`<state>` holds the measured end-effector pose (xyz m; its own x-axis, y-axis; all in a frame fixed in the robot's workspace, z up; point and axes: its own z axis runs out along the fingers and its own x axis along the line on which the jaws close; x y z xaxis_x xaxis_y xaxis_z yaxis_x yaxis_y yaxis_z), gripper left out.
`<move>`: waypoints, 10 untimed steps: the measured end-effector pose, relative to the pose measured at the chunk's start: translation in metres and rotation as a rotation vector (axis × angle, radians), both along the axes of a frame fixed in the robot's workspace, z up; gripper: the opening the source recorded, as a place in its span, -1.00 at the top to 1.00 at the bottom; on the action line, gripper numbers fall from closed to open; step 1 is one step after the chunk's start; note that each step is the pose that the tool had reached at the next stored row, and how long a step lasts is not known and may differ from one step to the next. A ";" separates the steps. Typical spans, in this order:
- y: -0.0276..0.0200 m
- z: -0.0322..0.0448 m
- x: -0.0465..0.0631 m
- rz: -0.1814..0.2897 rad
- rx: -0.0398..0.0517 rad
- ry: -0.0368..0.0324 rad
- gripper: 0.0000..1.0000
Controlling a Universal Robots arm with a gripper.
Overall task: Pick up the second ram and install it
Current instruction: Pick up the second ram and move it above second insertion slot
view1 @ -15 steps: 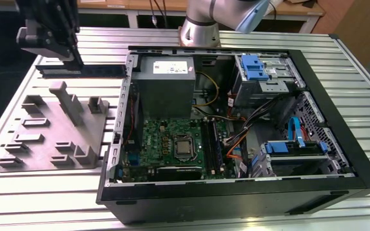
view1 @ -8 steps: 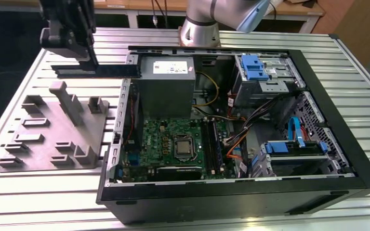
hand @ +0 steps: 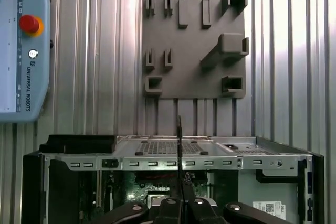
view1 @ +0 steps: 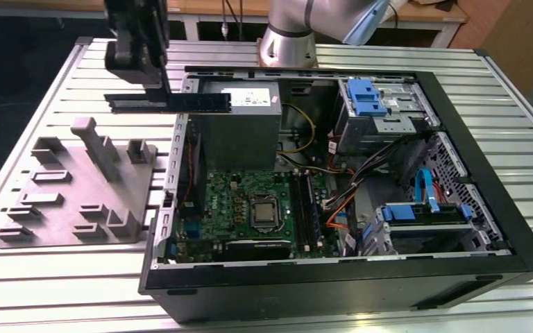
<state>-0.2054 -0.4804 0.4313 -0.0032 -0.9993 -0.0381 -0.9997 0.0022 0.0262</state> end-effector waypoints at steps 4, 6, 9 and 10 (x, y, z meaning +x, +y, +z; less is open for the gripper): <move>0.0000 -0.0001 0.012 0.000 0.0001 0.0000 0.77; 0.0000 -0.0002 0.020 0.000 0.0002 0.0000 0.77; 0.0000 -0.0005 0.030 0.000 0.0001 0.0000 0.77; 0.0000 -0.0007 0.035 0.000 0.0002 -0.0001 0.77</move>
